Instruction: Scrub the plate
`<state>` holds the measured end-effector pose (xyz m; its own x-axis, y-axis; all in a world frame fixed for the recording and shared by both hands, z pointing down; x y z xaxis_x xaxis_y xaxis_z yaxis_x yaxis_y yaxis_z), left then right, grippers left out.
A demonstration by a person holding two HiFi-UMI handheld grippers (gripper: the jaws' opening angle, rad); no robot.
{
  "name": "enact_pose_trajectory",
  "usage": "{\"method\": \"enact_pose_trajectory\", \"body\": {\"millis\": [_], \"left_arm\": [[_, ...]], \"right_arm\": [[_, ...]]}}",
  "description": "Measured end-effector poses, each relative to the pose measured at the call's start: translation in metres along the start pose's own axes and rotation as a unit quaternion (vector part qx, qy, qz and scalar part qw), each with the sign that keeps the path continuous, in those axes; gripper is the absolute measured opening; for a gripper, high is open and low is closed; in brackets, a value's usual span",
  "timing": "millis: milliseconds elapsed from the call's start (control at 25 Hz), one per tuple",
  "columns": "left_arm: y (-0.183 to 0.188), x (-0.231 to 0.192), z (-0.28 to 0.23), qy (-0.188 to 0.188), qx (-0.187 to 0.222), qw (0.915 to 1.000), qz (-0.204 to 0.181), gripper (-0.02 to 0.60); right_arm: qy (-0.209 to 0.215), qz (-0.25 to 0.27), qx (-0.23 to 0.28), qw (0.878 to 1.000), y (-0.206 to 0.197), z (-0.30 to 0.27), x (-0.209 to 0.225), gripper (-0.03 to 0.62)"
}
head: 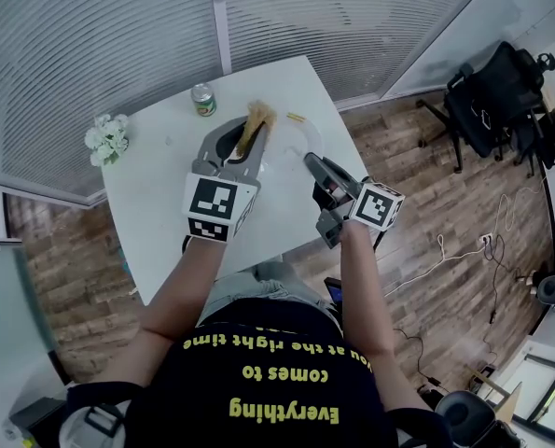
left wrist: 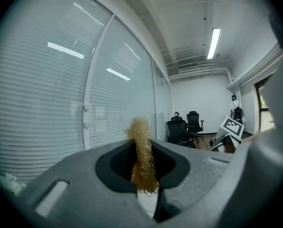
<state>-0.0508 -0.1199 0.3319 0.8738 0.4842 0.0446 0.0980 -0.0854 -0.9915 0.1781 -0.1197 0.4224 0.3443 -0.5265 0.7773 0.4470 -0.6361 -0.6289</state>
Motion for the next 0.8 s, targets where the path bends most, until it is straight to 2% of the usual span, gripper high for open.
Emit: {"method": "enact_pose_trajectory", "body": {"millis": [120,280,800], "left_arm": [[-0.001,0.001,0.0,-0.001,0.0,1.0,0.0,0.055],[-0.002,0.001,-0.001,-0.002,-0.003,1.0,0.002,0.055],[-0.003,0.013,-0.01,-0.025,-0.011,0.9996,-0.002,0.054]], "right_arm": [[-0.006,0.014,-0.002,1.0,0.001,-0.001,-0.001,0.012],[0.006,0.004,-0.001,1.0,0.0,-0.005,-0.007,0.012],[0.004,0.011,-0.01,1.0,-0.002,-0.007,-0.011,0.012]]}}
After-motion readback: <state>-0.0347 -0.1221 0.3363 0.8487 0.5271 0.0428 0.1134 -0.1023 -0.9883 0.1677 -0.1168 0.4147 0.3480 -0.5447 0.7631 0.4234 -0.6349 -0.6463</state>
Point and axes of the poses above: the fingertips, and each gripper's own axes: z backward along the fingers, x to its right, y out of its top, the point moved 10 cm from there along z, backward along the fingers, and after that the axes turned 5 degrees about y, right-handed, at the moved point
